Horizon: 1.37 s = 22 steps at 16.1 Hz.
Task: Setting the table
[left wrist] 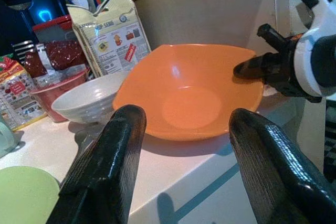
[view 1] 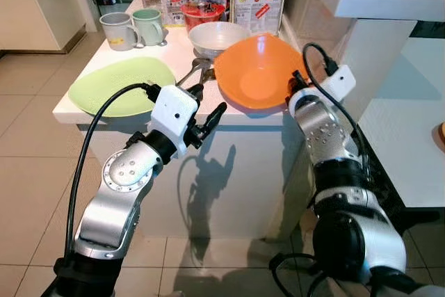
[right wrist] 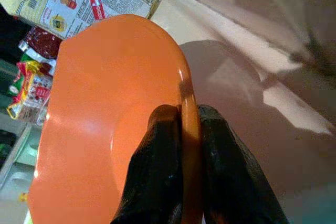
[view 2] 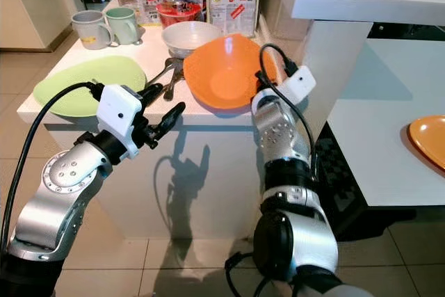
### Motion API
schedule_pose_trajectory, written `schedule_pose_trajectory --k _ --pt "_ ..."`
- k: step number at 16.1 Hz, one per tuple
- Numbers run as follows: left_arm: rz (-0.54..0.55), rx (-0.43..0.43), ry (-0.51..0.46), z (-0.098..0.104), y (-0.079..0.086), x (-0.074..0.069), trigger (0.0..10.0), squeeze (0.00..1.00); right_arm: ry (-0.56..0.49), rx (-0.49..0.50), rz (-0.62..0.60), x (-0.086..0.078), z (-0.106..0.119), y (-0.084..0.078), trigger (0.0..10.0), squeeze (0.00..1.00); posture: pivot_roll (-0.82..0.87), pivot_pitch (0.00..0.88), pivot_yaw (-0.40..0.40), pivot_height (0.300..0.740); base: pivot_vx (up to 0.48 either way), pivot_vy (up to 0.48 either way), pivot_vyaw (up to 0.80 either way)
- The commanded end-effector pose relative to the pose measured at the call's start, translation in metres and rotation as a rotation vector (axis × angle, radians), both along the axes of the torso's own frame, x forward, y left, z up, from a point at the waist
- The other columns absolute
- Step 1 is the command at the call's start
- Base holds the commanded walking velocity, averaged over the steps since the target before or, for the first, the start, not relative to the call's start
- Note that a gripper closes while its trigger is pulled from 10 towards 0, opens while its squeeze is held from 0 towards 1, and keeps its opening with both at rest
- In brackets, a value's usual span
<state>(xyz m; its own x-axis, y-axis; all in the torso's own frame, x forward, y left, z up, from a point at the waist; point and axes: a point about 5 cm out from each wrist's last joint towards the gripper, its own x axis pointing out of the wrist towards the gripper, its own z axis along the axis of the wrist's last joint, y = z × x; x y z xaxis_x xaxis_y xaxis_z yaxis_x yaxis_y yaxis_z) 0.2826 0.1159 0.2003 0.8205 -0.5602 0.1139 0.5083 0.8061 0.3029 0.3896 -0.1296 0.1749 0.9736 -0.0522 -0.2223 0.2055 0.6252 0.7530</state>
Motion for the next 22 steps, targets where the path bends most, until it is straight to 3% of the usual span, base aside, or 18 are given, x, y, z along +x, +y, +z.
schedule_pose_trajectory --k 1,5,7,9,13,17,19,20,21,22 --pt "0.035 -0.019 -0.029 0.006 0.003 0.002 10.0 0.00 -0.034 0.037 0.011 -0.007 0.002 -0.001 0.0 0.00 0.02 0.000 0.012 0.740 0.000 0.000 0.00" --pt "0.197 -0.064 -0.071 0.011 0.018 0.011 10.0 0.00 -0.199 0.002 0.054 -0.029 0.021 -0.001 0.0 0.00 0.02 0.000 0.015 0.740 0.000 0.000 0.00" --pt "0.322 -0.100 -0.067 0.014 0.037 0.017 10.0 0.00 -0.300 -0.017 0.109 -0.050 0.035 0.000 0.0 0.00 0.02 0.000 0.020 0.740 0.000 0.000 0.00" --pt "0.336 -0.099 -0.074 0.014 0.043 0.016 10.0 0.00 -0.351 -0.021 0.190 -0.070 0.036 0.000 0.0 0.00 0.01 0.000 0.017 0.740 0.000 0.000 0.00" --pt "0.337 -0.098 -0.069 0.010 0.036 0.015 10.0 0.00 -0.338 -0.028 0.192 -0.076 0.029 -0.005 0.0 0.00 0.02 0.000 0.014 0.740 0.000 0.000 0.00" --pt "0.341 -0.097 -0.064 0.010 0.038 0.014 10.0 0.00 -0.389 -0.019 0.251 -0.085 0.031 -0.008 0.0 0.00 0.02 0.000 0.013 0.740 0.000 0.000 0.00" --pt "0.335 -0.085 -0.051 0.006 0.037 0.011 10.0 0.00 -0.457 -0.088 0.286 -0.093 0.036 -0.016 0.0 0.00 0.02 0.000 0.012 0.740 0.000 0.000 0.00" --pt "0.331 -0.079 -0.048 0.005 0.036 0.011 10.0 0.00 -0.482 -0.169 0.310 -0.097 0.039 -0.019 1.4 0.00 0.01 0.000 0.012 0.740 0.000 0.000 0.00" --pt "0.324 -0.076 -0.045 0.003 0.035 0.009 10.0 0.00 -0.505 -0.272 0.343 -0.102 0.039 -0.020 10.0 0.00 0.01 0.000 0.011 0.740 0.000 0.000 0.00" --pt "0.327 -0.094 -0.030 0.001 0.035 0.008 10.0 0.00 -0.516 -0.319 0.365 -0.107 0.038 -0.021 10.0 0.00 0.01 0.000 0.009 0.740 0.000 0.000 0.00"
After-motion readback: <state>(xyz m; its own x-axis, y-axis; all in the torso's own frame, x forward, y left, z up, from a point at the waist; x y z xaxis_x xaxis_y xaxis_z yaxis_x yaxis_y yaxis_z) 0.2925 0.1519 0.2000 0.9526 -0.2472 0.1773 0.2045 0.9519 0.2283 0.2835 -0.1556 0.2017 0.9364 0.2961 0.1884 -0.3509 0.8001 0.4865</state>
